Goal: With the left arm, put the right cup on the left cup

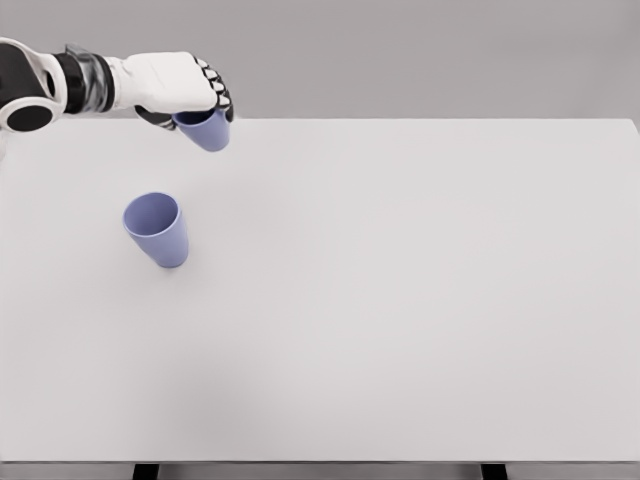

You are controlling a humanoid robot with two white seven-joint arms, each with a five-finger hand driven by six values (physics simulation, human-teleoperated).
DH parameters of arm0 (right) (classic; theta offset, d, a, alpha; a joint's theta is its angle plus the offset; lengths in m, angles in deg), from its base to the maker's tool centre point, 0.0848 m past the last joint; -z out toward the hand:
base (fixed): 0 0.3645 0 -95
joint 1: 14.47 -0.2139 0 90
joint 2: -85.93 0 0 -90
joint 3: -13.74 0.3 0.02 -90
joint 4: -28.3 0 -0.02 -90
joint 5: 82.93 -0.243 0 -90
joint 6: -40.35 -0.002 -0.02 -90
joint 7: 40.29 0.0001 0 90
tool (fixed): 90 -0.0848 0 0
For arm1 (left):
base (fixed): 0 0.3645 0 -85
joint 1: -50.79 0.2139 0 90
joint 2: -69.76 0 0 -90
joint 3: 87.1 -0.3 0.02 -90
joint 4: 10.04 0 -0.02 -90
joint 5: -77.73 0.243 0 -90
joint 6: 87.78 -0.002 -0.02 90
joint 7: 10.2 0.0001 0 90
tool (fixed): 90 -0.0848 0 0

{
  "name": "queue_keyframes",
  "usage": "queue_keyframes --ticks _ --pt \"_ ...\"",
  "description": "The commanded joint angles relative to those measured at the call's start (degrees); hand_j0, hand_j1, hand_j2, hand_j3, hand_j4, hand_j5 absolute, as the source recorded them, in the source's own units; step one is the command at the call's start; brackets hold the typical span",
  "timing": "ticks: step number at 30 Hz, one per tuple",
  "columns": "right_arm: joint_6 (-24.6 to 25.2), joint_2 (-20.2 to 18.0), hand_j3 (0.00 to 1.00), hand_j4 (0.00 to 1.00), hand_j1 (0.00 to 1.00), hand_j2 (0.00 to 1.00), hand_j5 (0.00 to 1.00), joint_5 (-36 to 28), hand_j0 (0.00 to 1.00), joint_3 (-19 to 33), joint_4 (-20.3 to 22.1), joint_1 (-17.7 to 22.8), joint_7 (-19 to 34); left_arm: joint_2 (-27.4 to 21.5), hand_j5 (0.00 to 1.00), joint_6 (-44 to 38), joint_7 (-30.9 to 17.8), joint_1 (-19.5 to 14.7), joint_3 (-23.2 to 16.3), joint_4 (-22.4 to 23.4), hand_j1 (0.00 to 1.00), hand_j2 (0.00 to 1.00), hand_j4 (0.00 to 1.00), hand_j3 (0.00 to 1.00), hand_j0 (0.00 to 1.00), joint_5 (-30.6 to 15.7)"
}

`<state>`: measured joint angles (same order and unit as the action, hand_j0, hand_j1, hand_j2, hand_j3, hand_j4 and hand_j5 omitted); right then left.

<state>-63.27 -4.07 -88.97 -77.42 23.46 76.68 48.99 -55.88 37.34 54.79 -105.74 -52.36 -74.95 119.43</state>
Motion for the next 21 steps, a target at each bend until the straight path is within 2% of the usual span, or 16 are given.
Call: queue_keyframes --ticks 1,11,14,21 --pt "0.0 0.0 1.0 1.0 1.0 1.0 1.0 0.0 1.0 0.0 0.0 0.0 0.0 -1.8 0.72 -0.1 -0.7 0.0 1.6 -1.5 0.72 0.72 0.72 0.72 0.72 -0.2" --pt "0.0 0.0 1.0 1.0 1.0 1.0 1.0 0.0 1.0 0.0 0.0 0.0 0.0 -8.1 0.72 -0.1 -0.7 0.3 3.8 -8.4 0.72 0.72 0.72 0.72 0.72 -0.3" --pt "0.0 0.0 1.0 1.0 1.0 1.0 1.0 0.0 1.0 0.0 0.0 0.0 -0.1 -10.7 0.72 -0.1 -0.6 2.2 5.3 -12.2 0.72 0.72 0.72 0.72 0.72 -0.3" --pt "0.0 0.0 1.0 1.0 1.0 1.0 1.0 0.0 1.0 0.0 0.0 0.0 -0.1 -13.5 0.72 -0.1 -0.7 2.4 5.4 -14.5 0.72 0.72 0.72 0.72 0.72 -2.0"
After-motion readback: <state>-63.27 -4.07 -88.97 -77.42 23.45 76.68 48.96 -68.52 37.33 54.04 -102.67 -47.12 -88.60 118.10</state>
